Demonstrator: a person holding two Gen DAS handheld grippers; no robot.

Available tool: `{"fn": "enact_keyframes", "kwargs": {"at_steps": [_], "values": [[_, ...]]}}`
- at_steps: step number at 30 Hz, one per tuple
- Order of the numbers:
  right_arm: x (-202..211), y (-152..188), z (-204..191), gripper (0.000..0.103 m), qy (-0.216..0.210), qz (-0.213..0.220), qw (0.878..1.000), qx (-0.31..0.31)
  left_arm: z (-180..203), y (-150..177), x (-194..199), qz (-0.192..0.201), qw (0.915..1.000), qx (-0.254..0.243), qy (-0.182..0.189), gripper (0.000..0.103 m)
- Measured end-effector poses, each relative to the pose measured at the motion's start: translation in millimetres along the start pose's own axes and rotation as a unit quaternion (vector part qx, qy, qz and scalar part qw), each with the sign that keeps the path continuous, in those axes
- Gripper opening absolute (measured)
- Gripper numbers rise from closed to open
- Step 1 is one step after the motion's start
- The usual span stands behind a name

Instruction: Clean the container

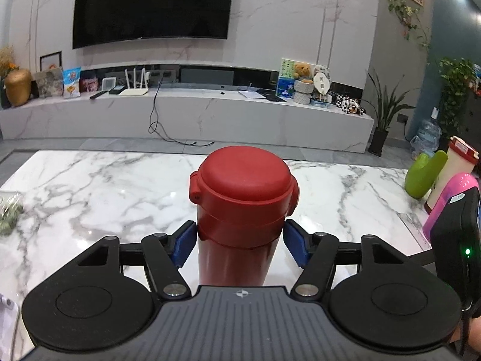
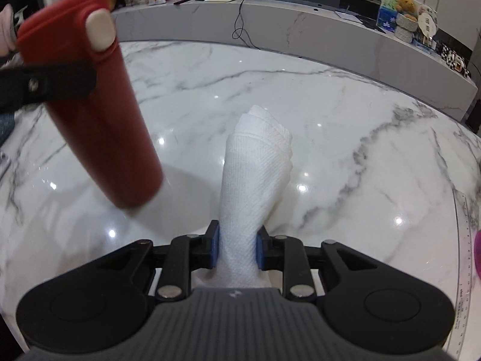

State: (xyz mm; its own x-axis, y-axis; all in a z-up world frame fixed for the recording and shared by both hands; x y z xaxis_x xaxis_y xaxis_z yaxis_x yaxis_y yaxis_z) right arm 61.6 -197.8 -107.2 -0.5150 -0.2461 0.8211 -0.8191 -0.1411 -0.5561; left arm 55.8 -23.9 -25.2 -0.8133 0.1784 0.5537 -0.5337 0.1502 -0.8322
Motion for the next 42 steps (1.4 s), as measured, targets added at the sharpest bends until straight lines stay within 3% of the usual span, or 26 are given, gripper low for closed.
{"fn": "enact_keyframes", "kwargs": {"at_steps": [1, 5, 11, 13, 16, 19, 24, 35, 42], "values": [[1, 1, 3, 0.029, -0.001, 0.000, 1.000, 0.000, -1, -1, 0, -0.002, 1.0000, -0.007, 0.005, 0.061], [8, 3, 13, 0.051, 0.005, 0.010, 1.000, -0.003, -4, -4, -1, -0.010, 0.9991, -0.025, 0.033, 0.060], [29, -6, 25, 0.059, -0.001, 0.067, 0.997, -0.044, -2, -4, 4, -0.008, 0.9958, -0.058, 0.070, 0.059], [40, -14, 26, 0.059, -0.042, 0.100, 0.992, -0.067, 3, -3, 7, -0.005, 0.9934, -0.073, 0.089, 0.058], [49, -22, 22, 0.057, -0.098, 0.111, 0.985, -0.091, 10, -3, 12, 0.002, 0.9894, -0.088, 0.116, 0.057], [50, -23, 16, 0.049, -0.094, 0.106, 0.987, -0.077, 18, -1, 14, 0.006, 0.9863, -0.099, 0.131, 0.057], [57, -25, 12, 0.042, -0.145, 0.121, 0.977, -0.099, 27, 1, 14, 0.008, 0.9827, -0.113, 0.147, 0.056], [78, -33, 4, 0.026, -0.166, 0.169, 0.968, -0.089, 31, -1, 14, 0.020, 0.9781, -0.144, 0.148, 0.053], [88, -30, -8, 0.024, -0.192, 0.169, 0.964, -0.072, 22, 4, 23, 0.019, 0.9752, -0.155, 0.157, 0.053]]}}
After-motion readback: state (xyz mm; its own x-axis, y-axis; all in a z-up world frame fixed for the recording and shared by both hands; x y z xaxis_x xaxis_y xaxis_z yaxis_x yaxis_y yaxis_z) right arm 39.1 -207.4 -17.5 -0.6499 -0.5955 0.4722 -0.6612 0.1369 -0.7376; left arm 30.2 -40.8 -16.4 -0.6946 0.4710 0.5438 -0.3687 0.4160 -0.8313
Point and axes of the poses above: each gripper's, at about its wrist camera, not at the fingertips, and x roughly against the way its jaws point, z to its right, y to its underside, the point moved 7 cm from there along -x, roughly the way its jaws point, and after that the axes turned 8 degrees about -x, right-handed, at the moved point
